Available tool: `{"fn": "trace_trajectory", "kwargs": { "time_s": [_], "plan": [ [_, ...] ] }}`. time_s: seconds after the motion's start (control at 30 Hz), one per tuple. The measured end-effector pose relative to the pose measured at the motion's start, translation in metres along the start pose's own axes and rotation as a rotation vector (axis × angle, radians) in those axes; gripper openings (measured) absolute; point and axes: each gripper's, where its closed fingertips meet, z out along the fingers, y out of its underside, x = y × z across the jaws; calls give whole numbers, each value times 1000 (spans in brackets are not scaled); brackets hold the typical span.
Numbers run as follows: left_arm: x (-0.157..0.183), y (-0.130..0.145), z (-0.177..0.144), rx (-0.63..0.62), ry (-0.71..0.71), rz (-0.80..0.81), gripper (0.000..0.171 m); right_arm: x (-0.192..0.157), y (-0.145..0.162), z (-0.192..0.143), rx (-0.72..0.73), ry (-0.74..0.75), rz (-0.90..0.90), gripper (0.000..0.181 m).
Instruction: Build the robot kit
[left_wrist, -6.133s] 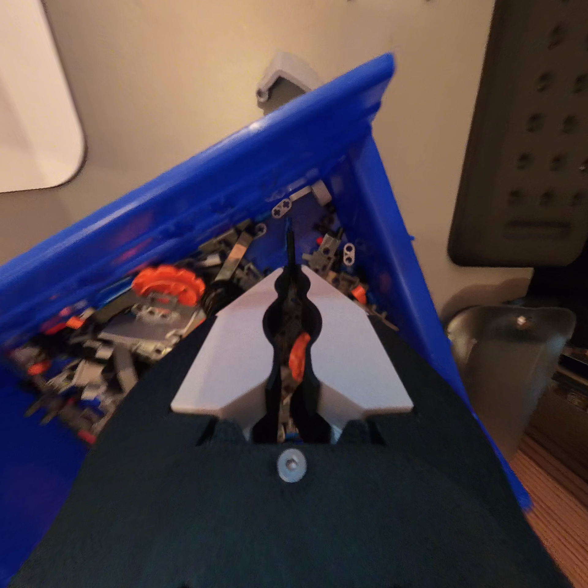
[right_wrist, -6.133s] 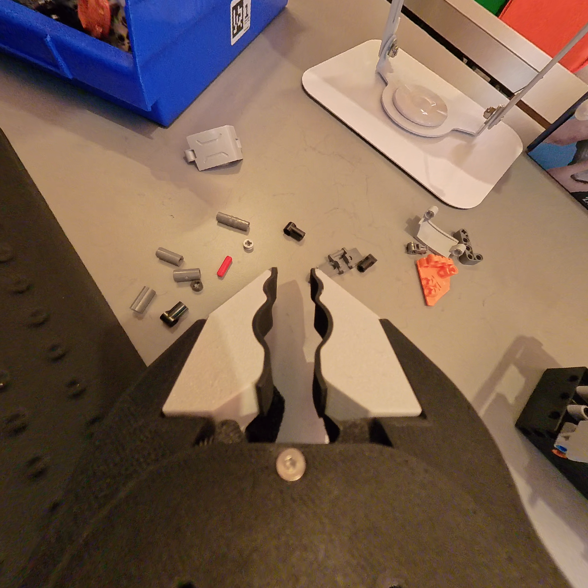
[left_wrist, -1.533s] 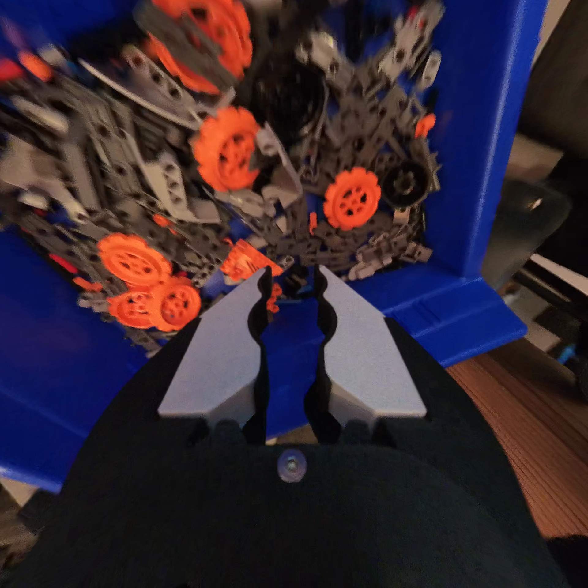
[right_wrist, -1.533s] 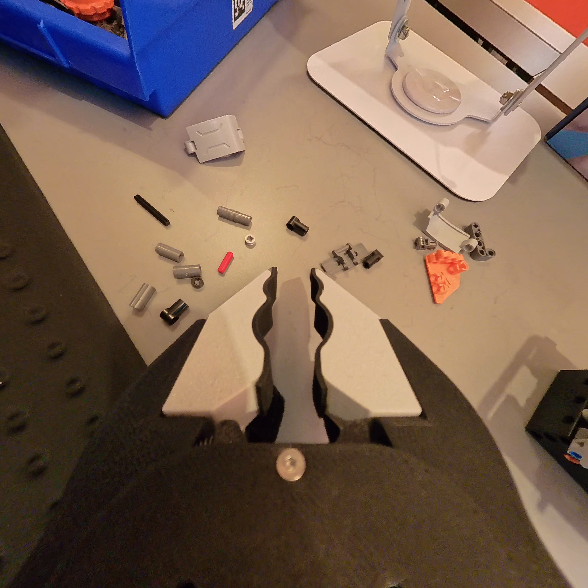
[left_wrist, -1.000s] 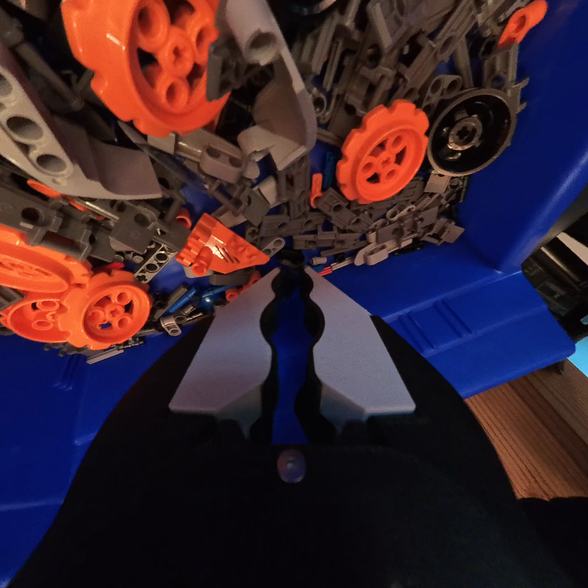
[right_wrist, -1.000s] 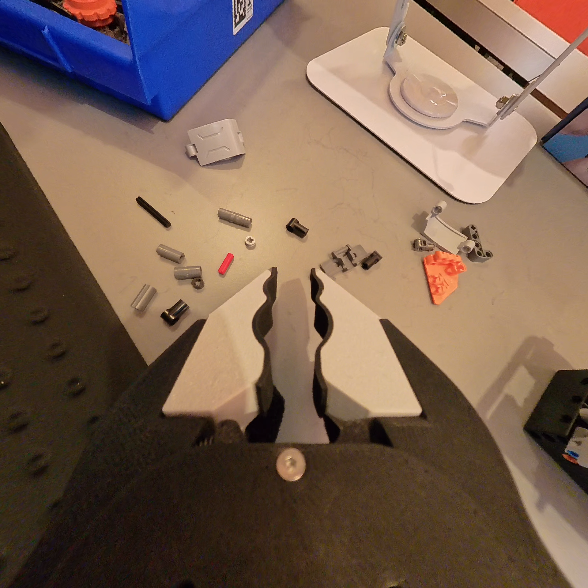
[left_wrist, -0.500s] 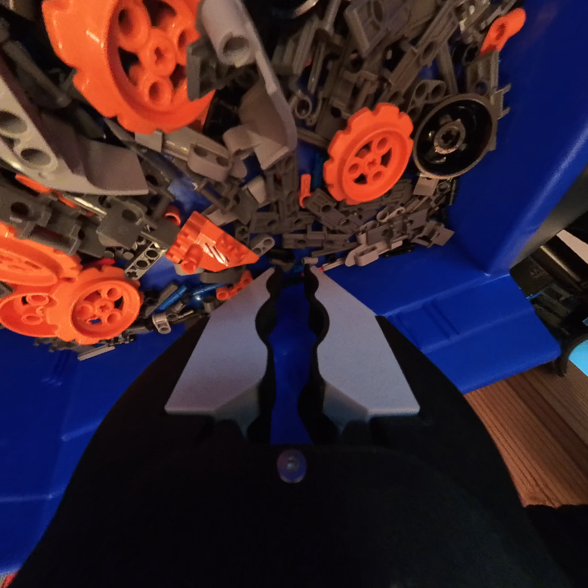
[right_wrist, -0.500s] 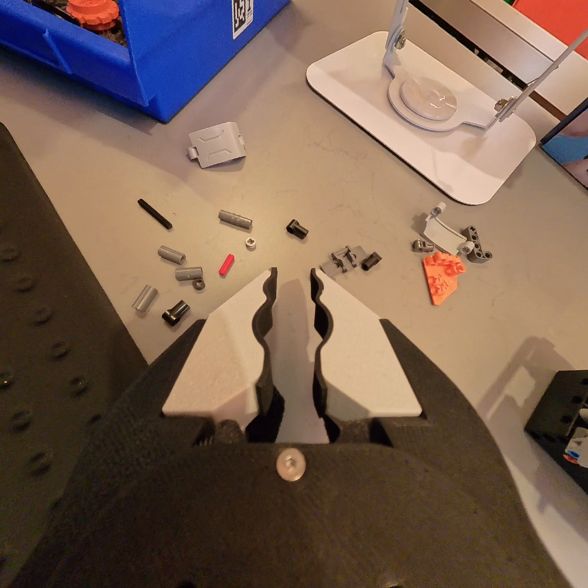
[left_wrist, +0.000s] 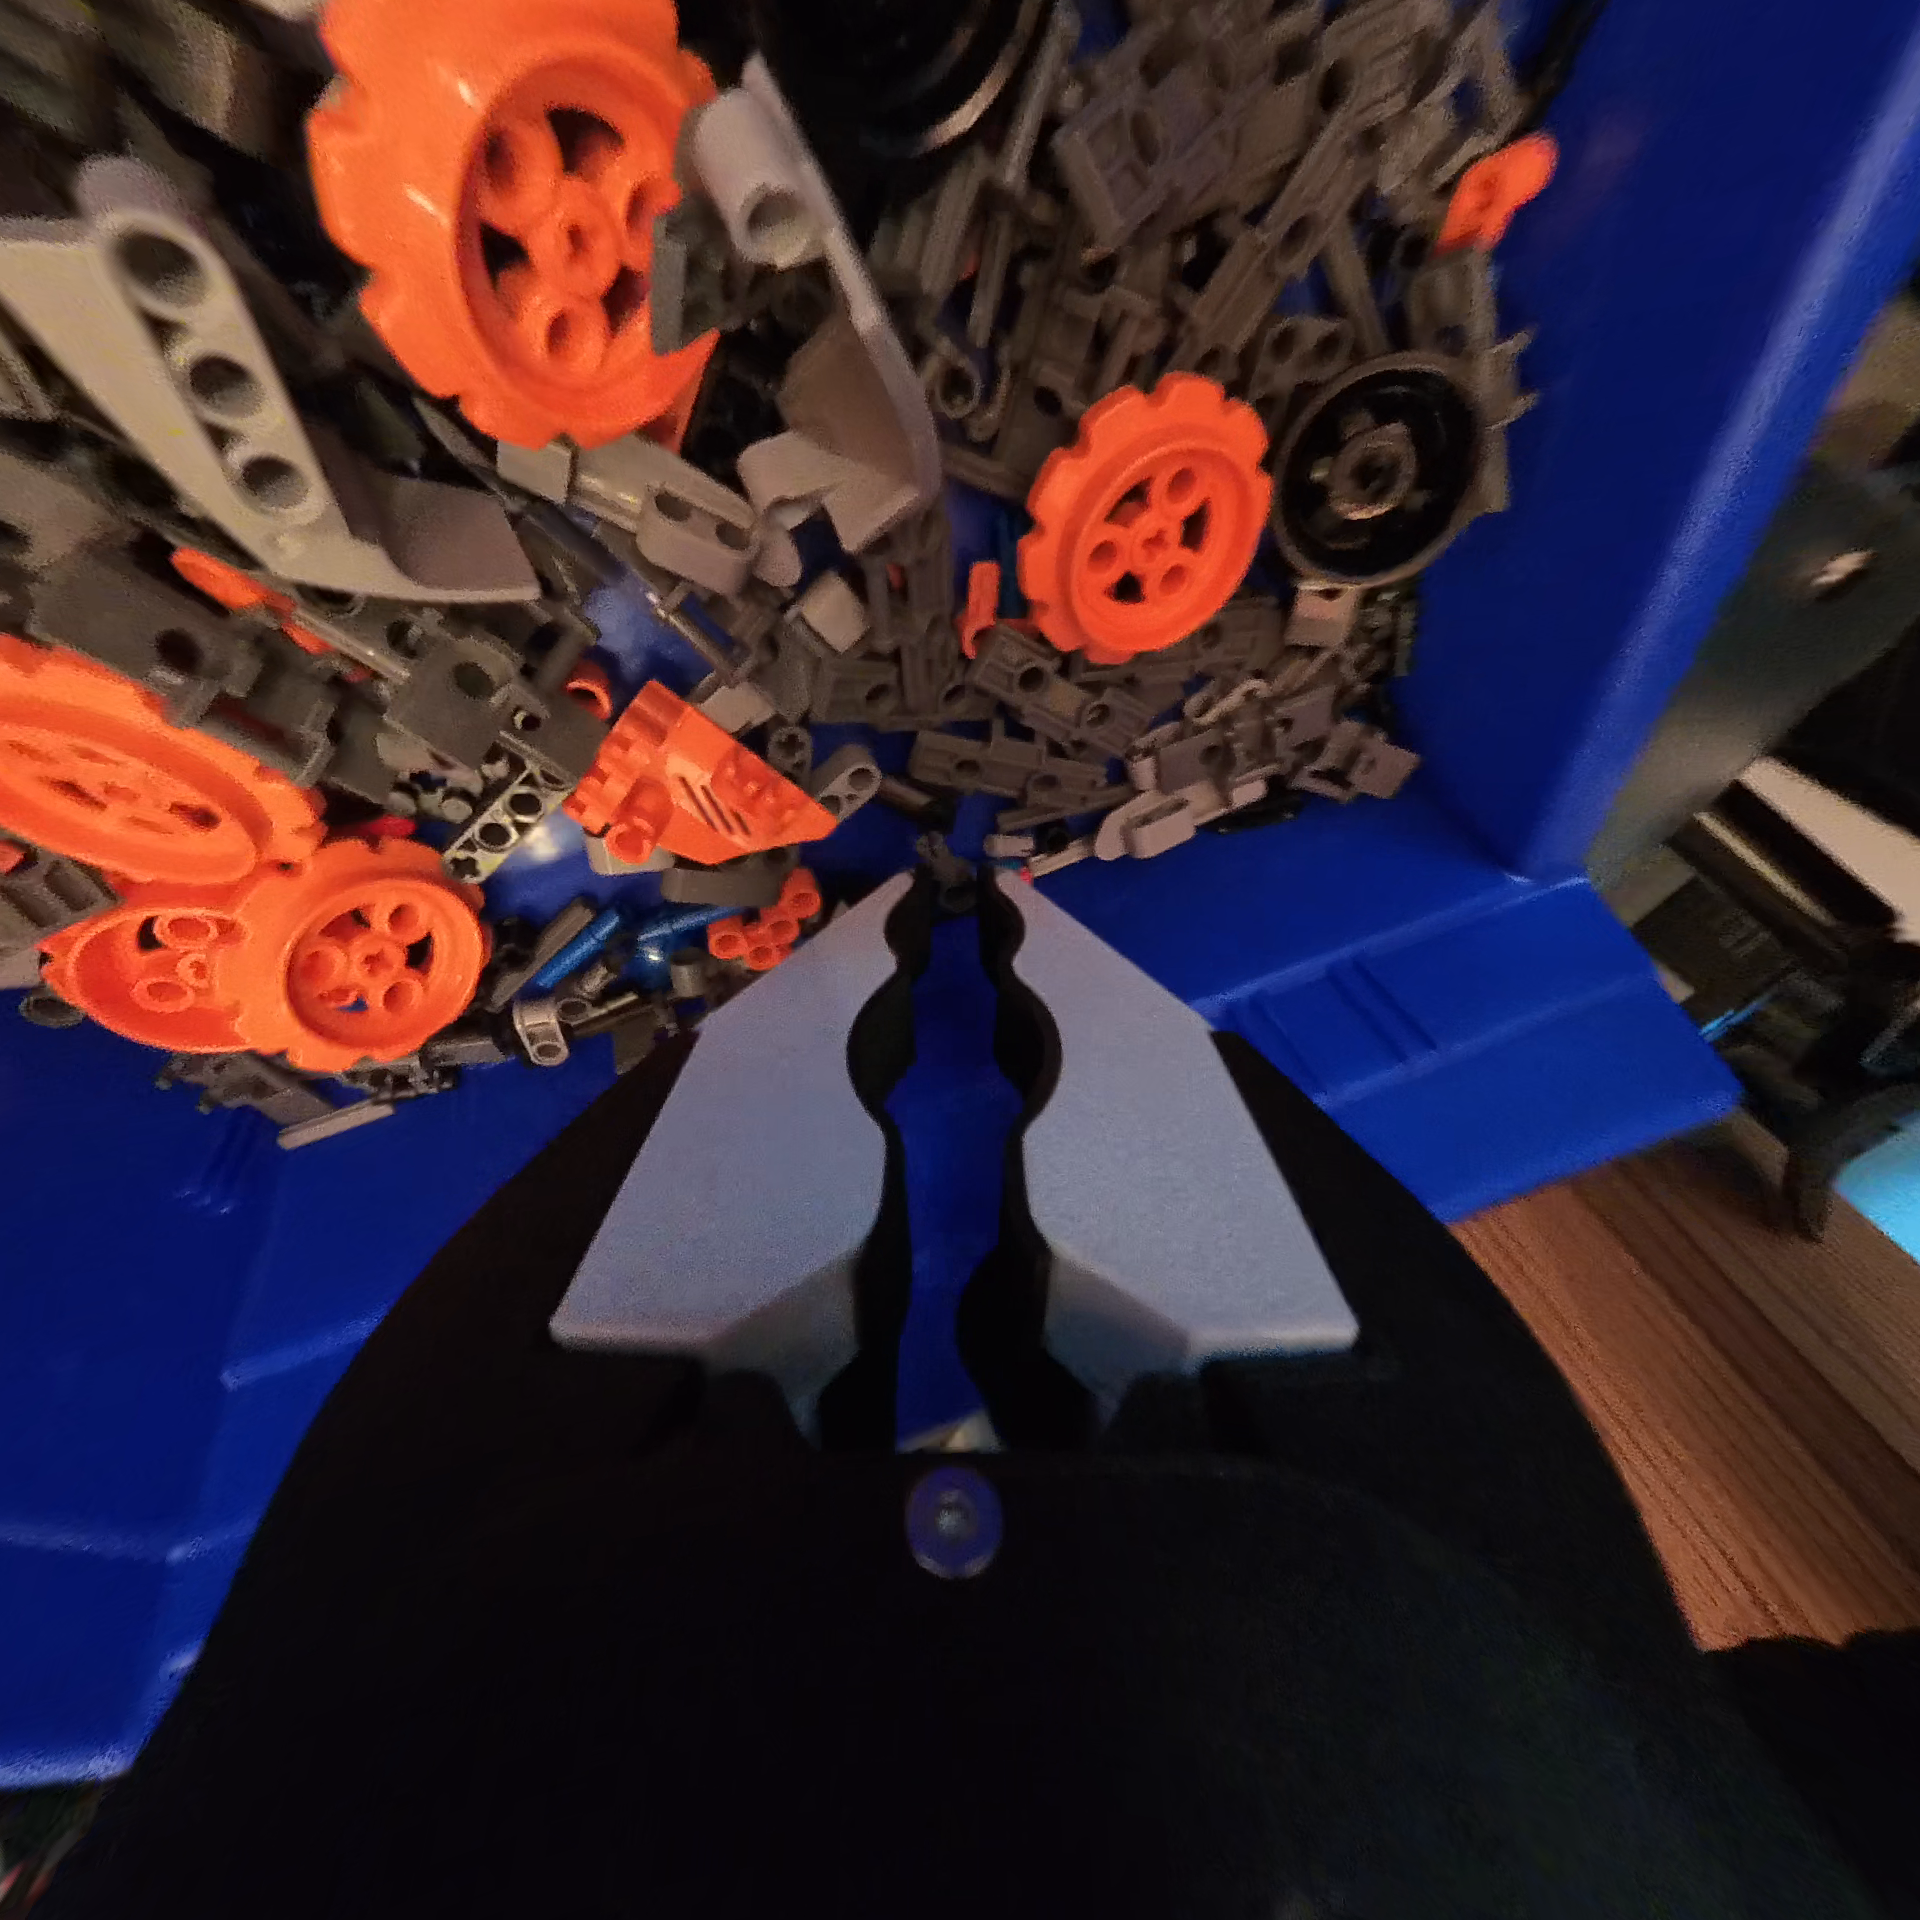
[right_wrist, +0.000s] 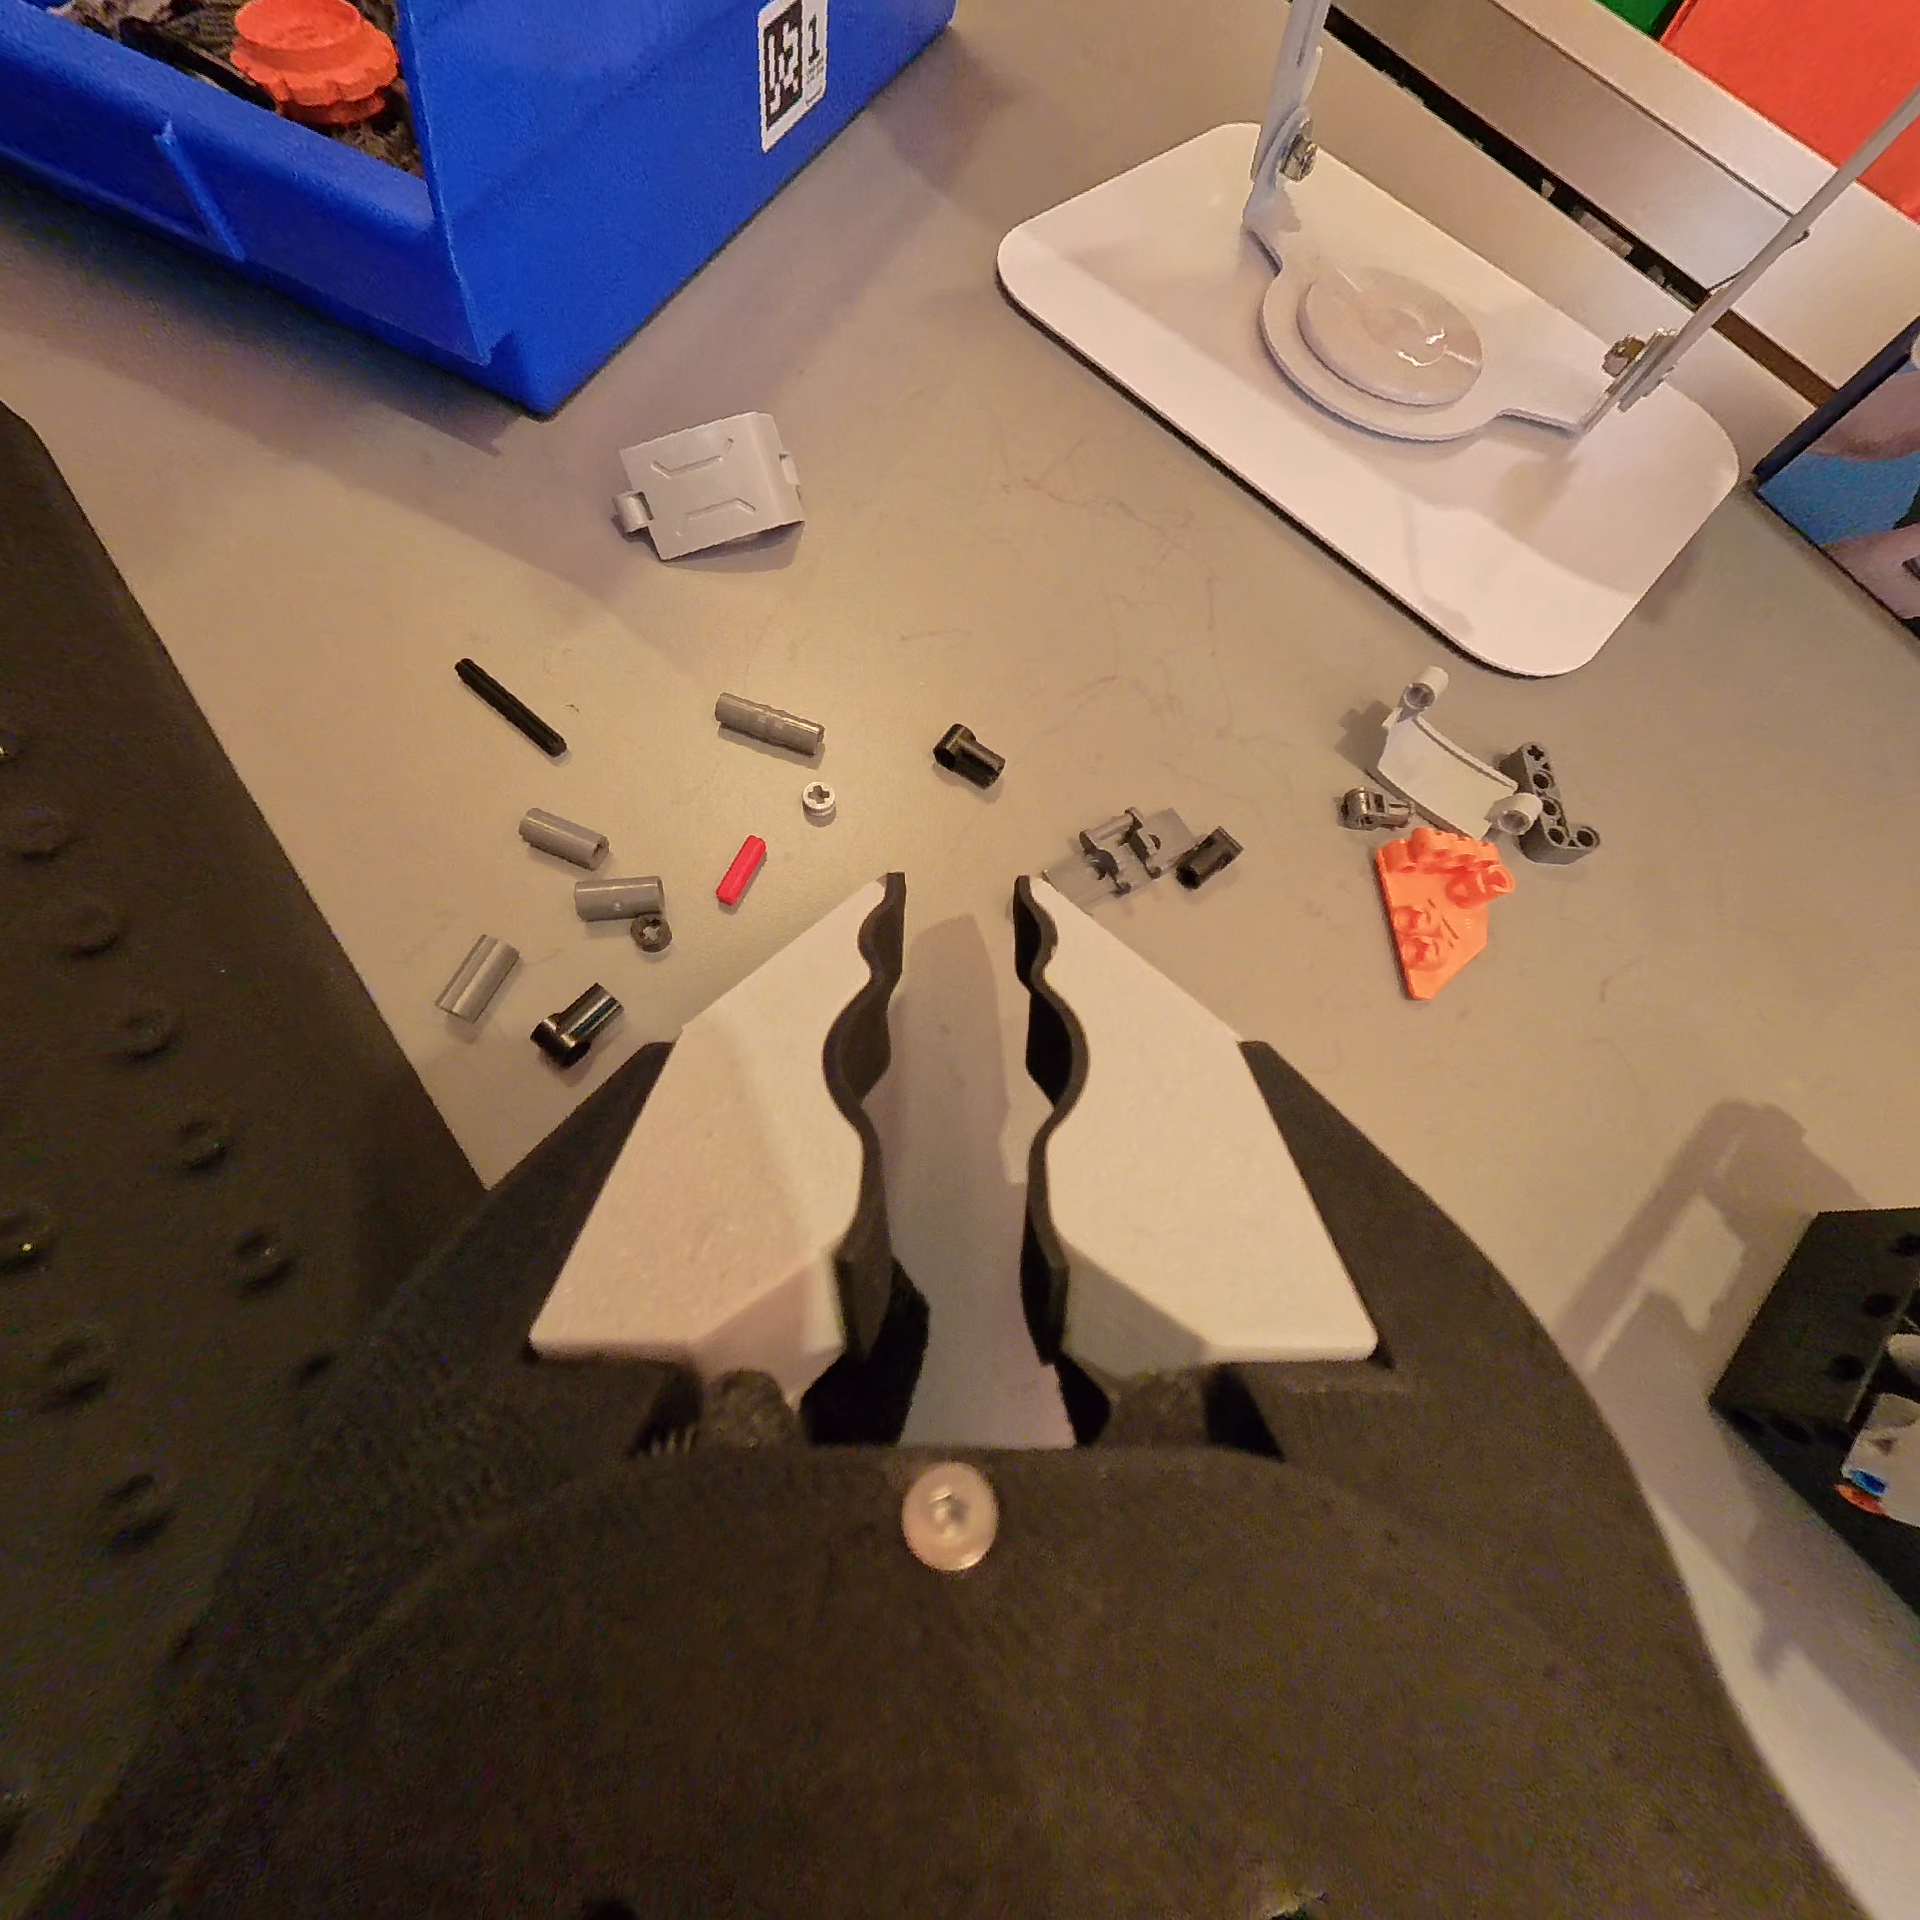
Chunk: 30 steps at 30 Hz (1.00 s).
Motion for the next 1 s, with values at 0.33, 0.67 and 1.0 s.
{"fn": "trace_trajectory", "kwargs": {
  "time_s": [0.33, 0.67, 1.0],
  "plan": [
    [40, -46, -79, 310, 51, 93, 7, 0, -3, -2, 19, -2, 2, 18],
    [154, -188, -60, 344, -67, 303, 7, 2, -7, -7, 57, 1, 18, 18],
    [160, -246, 2, 329, -126, 224, 8, 3, -5, -5, 43, -5, 33, 17]
  ]
}}
